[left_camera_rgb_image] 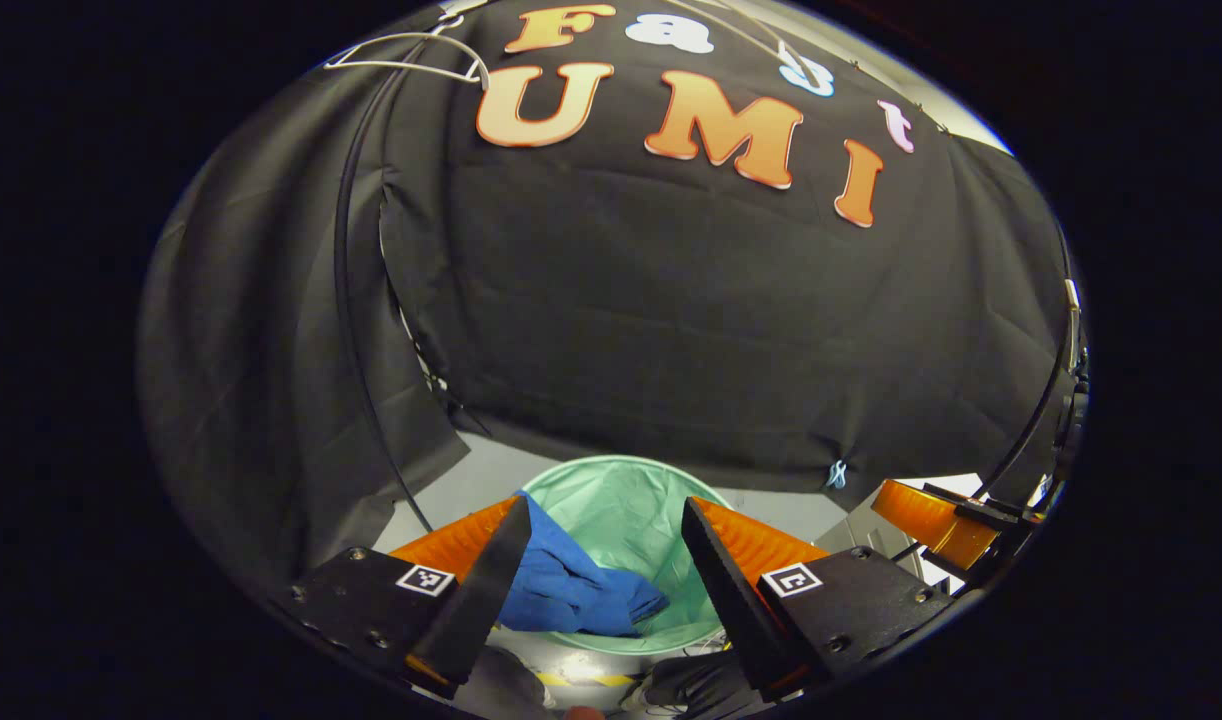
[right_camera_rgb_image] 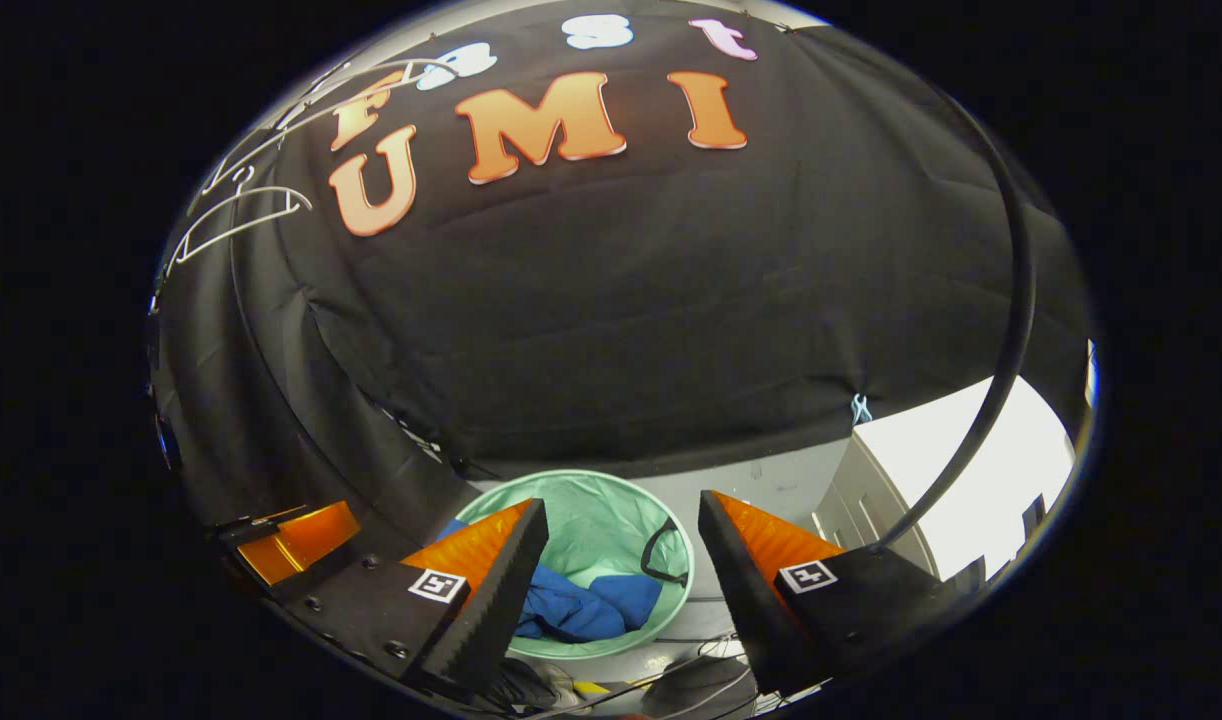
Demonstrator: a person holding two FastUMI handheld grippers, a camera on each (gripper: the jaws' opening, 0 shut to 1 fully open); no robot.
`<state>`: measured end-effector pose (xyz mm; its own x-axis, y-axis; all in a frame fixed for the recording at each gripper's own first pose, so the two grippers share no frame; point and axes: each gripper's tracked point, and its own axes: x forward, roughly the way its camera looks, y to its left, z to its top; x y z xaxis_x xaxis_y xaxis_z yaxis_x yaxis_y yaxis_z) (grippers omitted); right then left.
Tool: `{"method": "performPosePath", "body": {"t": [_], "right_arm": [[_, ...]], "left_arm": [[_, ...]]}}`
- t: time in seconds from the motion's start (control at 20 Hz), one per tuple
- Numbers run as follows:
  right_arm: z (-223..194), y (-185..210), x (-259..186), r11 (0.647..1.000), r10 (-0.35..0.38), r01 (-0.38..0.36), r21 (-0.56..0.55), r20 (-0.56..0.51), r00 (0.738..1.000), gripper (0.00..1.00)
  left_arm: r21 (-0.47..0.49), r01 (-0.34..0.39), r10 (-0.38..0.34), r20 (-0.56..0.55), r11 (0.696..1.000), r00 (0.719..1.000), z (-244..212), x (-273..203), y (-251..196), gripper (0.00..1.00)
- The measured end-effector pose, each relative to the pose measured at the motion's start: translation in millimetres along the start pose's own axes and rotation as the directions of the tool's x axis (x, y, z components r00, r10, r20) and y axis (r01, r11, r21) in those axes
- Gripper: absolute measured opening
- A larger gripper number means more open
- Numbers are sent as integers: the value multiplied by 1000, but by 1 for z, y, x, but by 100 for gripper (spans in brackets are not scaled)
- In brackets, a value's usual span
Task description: Grasp the clothes on the hanger with both hands and then place them into the laundry hamper below.
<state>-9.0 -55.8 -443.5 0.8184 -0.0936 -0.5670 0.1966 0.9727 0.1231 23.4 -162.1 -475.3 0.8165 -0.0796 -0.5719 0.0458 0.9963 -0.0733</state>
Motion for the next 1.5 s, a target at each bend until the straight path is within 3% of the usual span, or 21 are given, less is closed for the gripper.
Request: {"method": "performPosePath", "body": {"t": [0.15, 0.3, 0.4, 0.45, 0.5, 0.55, 0.65, 0.7, 0.75, 0.8, 0.85, 0.9, 0.95, 1.1, 1.25, 1.4, 1.5], "right_arm": [[36, 7, -32, 1000, 18, -17, -5, 88, 996, 98], [80, 16, -61, 999, 33, -27, -33, 172, 985, 98], [111, 15, -84, 998, 33, -20, -58, 239, 970, 98], [126, 17, -95, 998, 36, -19, -67, 274, 961, 89], [140, 19, -107, 997, 44, -22, -75, 304, 952, 98], [153, 19, -120, 997, 51, -26, -79, 331, 942, 100], [179, 19, -142, 996, 68, -39, -84, 380, 923, 89], [189, 18, -153, 996, 69, -36, -87, 403, 913, 89], [198, 13, -165, 995, 68, -32, -91, 424, 903, 98], [209, 11, -173, 995, 65, -27, -92, 443, 894, 89], [218, 8, -182, 995, 66, -26, -93, 462, 884, 98], [225, 8, -190, 995, 71, -28, -98, 475, 877, 98], [230, 8, -200, 994, 76, -30, -103, 485, 871, 89], [250, 4, -227, 994, 80, -32, -100, 524, 848, 94], [263, -2, -240, 993, 64, 4, -118, 568, 821, 100], [257, -6, -243, 992, 66, 8, -125, 573, 817, 88], [257, -3, -242, 992, 74, -3, -123, 570, 818, 88]], "left_arm": [[-1, 24, -24, 113, 1000, 993, 50, -24, -4, 96], [22, 13, -18, 243, 1000, 970, 96, -59, 3, 96], [21, -9, 2, 318, 1000, 948, 122, -79, 14, 96], [19, -14, 7, 349, 1000, 937, 134, -88, 19, 95], [19, -16, 8, 374, 1000, 927, 147, -100, 24, 94], [20, -22, 12, 396, 1000, 918, 157, -111, 29, 94], [25, -52, 35, 448, 998, 893, 181, -132, 42, 94], [24, -64, 44, 480, 998, 876, 194, -146, 45, 94], [25, -65, 43, 511, 998, 859, 207, -157, 47, 93], [28, -69, 44, 531, 997, 846, 217, -169, 50, 93], [27, -75, 48, 547, 997, 836, 227, -180, 53, 92], [20, -80, 55, 558, 997, 828, 238, -188, 60, 92], [9, -77, 58, 567, 997, 822, 245, -196, 64, 92], [-33, -29, 43, 588, 999, 808, 262, -216, 73, 92], [-38, -57, 68, 607, 998, 792, 272, -231, 92, 92], [-30, -74, 77, 619, 997, 782, 275, -240, 96, 92], [-29, -68, 72, 623, 997, 779, 274, -242, 94, 94]]}}
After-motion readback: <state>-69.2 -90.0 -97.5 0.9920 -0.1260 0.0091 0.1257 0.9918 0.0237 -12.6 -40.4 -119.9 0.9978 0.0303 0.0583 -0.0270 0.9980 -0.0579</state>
